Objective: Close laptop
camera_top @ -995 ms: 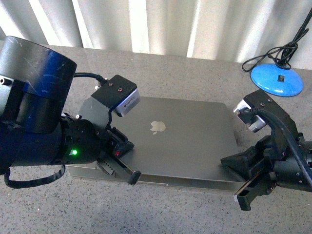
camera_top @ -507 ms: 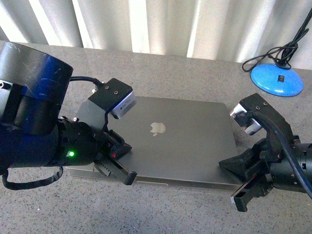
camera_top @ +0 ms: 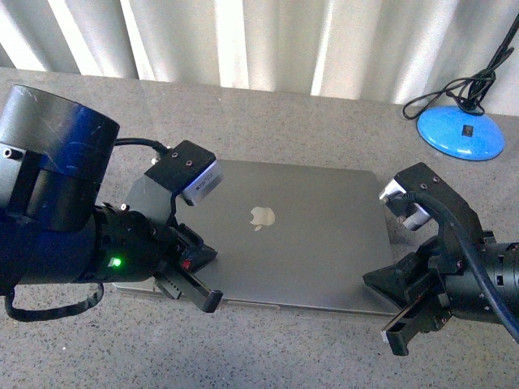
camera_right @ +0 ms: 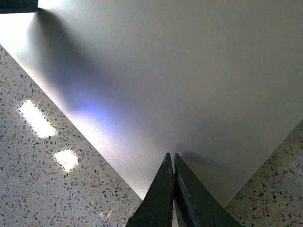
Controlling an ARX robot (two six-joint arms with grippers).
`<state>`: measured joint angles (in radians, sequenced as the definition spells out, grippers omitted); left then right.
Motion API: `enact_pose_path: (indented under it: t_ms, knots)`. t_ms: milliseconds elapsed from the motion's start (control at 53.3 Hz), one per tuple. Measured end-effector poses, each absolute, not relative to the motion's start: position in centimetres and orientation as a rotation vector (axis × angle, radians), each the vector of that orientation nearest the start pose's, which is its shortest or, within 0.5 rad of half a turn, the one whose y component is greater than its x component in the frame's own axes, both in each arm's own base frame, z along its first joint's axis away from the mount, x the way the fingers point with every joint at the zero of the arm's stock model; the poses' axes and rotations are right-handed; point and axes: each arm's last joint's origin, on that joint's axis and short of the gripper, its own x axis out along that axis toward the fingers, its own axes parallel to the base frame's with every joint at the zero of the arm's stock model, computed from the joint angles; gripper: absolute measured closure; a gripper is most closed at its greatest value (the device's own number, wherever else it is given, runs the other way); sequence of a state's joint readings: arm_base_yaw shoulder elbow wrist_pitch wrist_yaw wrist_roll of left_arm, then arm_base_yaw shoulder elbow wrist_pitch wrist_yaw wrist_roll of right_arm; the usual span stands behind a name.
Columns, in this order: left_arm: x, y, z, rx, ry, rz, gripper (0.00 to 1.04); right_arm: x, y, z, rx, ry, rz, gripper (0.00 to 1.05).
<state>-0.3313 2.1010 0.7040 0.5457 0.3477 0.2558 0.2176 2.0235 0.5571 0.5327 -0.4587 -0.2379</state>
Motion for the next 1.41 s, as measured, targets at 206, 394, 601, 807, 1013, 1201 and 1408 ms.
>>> enact_pose_path:
  t_ms: [206, 394, 601, 807, 1013, 1201, 1408]
  knots:
    - [29.8, -10.9, 2.4, 0.203, 0.783, -0.740, 1.01, 26.6, 7.1, 2.4, -0.095, 0.878, 0.731, 1.04]
    - [29.8, -10.7, 2.2, 0.188, 0.780, -0.730, 1.01, 26.6, 7.0, 2.1, -0.099, 0.879, 0.730, 1.04]
    - [29.5, -9.9, 2.3, 0.170, 0.763, -0.662, 1.01, 26.6, 7.1, 2.3, -0.109, 0.871, 0.723, 1.04]
    - [30.0, -7.3, 5.1, 0.090, 0.637, -0.437, 1.01, 27.0, 7.1, 5.1, -0.113, 0.800, 0.722, 1.04]
    - [29.1, 0.1, 13.1, -0.092, 0.348, 0.013, 1.01, 28.0, 6.1, 11.9, -0.141, 0.615, 0.673, 1.04]
    - [21.8, 6.6, 19.8, -0.207, 0.130, 0.337, 1.01, 26.7, 3.7, 18.1, -0.170, 0.452, 0.569, 1.04]
    - [17.2, 8.0, 21.9, -0.258, 0.021, 0.532, 0.88, 23.7, 1.5, 19.7, -0.168, 0.370, 0.427, 0.98]
